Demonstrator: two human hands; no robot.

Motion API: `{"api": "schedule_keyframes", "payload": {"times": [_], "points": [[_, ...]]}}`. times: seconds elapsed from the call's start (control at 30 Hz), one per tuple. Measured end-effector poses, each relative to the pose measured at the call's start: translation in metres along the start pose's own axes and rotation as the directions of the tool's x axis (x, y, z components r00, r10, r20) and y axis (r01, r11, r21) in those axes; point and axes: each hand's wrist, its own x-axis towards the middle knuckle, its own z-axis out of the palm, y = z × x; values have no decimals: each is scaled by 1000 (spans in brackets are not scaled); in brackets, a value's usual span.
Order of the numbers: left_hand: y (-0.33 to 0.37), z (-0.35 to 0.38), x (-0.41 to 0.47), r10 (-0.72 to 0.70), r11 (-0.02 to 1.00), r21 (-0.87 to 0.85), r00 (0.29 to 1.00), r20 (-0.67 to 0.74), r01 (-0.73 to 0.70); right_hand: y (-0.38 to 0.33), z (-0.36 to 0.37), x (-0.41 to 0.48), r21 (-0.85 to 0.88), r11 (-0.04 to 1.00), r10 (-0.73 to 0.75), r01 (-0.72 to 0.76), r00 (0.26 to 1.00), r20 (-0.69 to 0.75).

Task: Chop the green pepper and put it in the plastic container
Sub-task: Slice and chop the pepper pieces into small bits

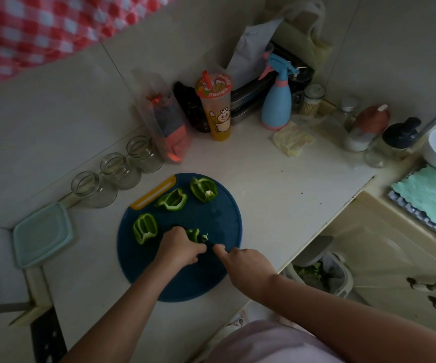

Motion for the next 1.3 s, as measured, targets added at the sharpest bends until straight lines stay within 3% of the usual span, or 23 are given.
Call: {"api": "schedule_keyframes", "payload": {"times": [0.27, 0.53, 0.73, 0.93, 1.3], "points": [[-4, 3, -1, 17, 1000, -19, 1000, 1, -17, -3, 2, 11, 4, 1000, -20, 20, 1000, 17], [-33, 13, -14, 137, 990, -27, 983, -121, -141, 14, -6, 27, 227, 974, -23, 26, 1000, -13], [-48, 22, -20, 164, 978, -91, 966, -202, -185, 15, 14, 5, 77, 995, -55, 61, 995, -78], [-46, 24, -16, 199, 979, -2, 952, -233, -205, 8, 26, -15, -17, 999, -44, 42, 992, -119], [-45, 25, -11, 230, 973, 34, 943, -241, -228, -1, 24, -19, 42, 999, 2, 2, 996, -85]]}}
